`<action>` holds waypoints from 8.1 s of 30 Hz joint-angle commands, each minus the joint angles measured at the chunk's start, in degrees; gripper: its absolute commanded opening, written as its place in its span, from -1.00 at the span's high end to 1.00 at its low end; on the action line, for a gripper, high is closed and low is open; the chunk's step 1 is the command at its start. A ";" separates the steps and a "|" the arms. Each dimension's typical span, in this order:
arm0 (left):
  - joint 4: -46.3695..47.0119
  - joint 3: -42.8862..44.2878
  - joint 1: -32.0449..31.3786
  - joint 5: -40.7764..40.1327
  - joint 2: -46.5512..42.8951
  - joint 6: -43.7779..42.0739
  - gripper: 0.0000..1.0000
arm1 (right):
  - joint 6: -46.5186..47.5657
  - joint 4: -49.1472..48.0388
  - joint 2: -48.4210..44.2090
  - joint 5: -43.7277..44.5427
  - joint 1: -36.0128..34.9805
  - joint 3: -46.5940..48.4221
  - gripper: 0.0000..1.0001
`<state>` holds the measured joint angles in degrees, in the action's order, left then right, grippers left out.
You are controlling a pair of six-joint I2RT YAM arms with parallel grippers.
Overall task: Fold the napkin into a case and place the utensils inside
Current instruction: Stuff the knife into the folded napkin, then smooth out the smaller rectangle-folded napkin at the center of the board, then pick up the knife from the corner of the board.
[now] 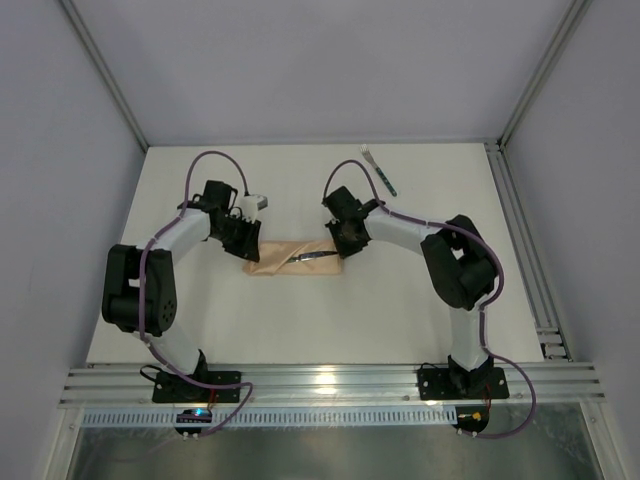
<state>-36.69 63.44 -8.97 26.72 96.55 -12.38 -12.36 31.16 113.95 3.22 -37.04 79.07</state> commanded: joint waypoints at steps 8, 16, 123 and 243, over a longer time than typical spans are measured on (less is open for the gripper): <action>0.39 -0.16 0.45 -0.96 -2.51 -0.19 0.35 | -1.88 -1.10 0.14 3.62 -0.58 2.15 0.92; -0.58 0.72 3.08 -2.99 -4.09 -0.71 0.11 | 9.68 1.54 -11.18 2.94 2.06 1.35 0.63; -0.42 14.00 -10.00 -5.52 3.73 -7.04 -0.32 | 20.13 -14.87 -7.16 -40.82 0.72 -4.96 0.08; -4.35 12.14 -2.01 6.33 -10.51 -1.77 -0.01 | 11.56 17.35 27.11 -0.76 26.14 42.05 0.52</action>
<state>-40.38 75.29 -11.46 32.40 88.31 -15.14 -2.70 42.83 141.45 1.98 -10.52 123.81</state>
